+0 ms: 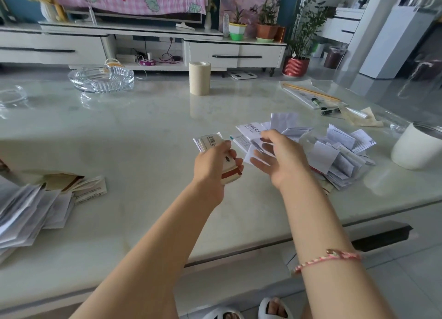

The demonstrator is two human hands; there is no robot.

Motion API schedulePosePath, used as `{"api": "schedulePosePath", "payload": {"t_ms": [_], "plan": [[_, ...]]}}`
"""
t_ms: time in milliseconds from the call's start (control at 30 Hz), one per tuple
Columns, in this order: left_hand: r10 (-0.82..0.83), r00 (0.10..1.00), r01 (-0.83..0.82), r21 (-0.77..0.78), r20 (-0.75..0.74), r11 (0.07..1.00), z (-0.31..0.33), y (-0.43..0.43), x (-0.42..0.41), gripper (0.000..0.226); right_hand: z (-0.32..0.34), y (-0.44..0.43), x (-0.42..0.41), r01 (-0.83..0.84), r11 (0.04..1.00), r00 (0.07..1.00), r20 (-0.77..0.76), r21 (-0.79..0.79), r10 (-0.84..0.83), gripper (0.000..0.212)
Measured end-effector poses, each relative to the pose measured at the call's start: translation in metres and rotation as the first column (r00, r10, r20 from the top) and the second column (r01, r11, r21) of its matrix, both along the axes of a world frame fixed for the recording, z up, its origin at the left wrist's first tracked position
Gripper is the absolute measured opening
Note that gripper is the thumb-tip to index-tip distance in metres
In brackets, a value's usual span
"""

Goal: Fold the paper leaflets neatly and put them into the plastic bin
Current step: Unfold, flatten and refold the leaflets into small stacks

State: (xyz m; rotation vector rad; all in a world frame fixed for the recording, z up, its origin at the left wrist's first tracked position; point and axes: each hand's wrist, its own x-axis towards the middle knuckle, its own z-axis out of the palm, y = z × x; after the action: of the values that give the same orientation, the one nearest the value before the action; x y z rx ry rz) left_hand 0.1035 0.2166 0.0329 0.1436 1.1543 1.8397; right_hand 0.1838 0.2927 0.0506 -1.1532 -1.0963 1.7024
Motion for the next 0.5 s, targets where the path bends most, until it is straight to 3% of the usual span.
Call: {"api": "schedulePosePath", "payload": {"t_ms": [67, 100, 267, 333, 400, 500], "plan": [[0.001, 1.000, -0.001, 0.008, 0.012, 1.000, -0.001, -0.001, -0.002, 0.010, 0.002, -0.011, 0.008, -0.113, 0.992, 0.972, -0.215, -0.058, 0.098, 0.013], [0.000, 1.000, 0.000, 0.010, 0.002, 1.000, 0.000, -0.002, -0.002, 0.015, 0.002, -0.017, 0.010, -0.144, 0.989, 0.961, -0.244, -0.037, 0.131, 0.015], [0.009, 0.995, -0.013, -0.045, -0.097, 0.999, 0.002, -0.005, 0.000, 0.060, -0.002, -0.037, 0.006, -0.164, 0.976, 0.978, -0.102, 0.142, 0.179, 0.020], [0.001, 0.995, -0.004, -0.024, -0.098, 1.000, 0.002, -0.005, 0.001, 0.072, -0.006, -0.040, 0.004, -0.138, 0.961, 0.990, 0.029, 0.239, 0.135, 0.017], [-0.001, 0.996, 0.003, 0.020, -0.086, 1.000, 0.004, -0.007, 0.001, 0.078, -0.013, -0.046, 0.000, -0.096, 0.931, 0.985, 0.170, 0.352, 0.037, 0.017], [-0.010, 0.991, 0.012, 0.017, -0.134, 1.000, 0.005, -0.008, 0.003, 0.068, -0.025, -0.054, -0.009, -0.010, 0.912, 0.972, 0.218, 0.410, -0.087, 0.015]]}}
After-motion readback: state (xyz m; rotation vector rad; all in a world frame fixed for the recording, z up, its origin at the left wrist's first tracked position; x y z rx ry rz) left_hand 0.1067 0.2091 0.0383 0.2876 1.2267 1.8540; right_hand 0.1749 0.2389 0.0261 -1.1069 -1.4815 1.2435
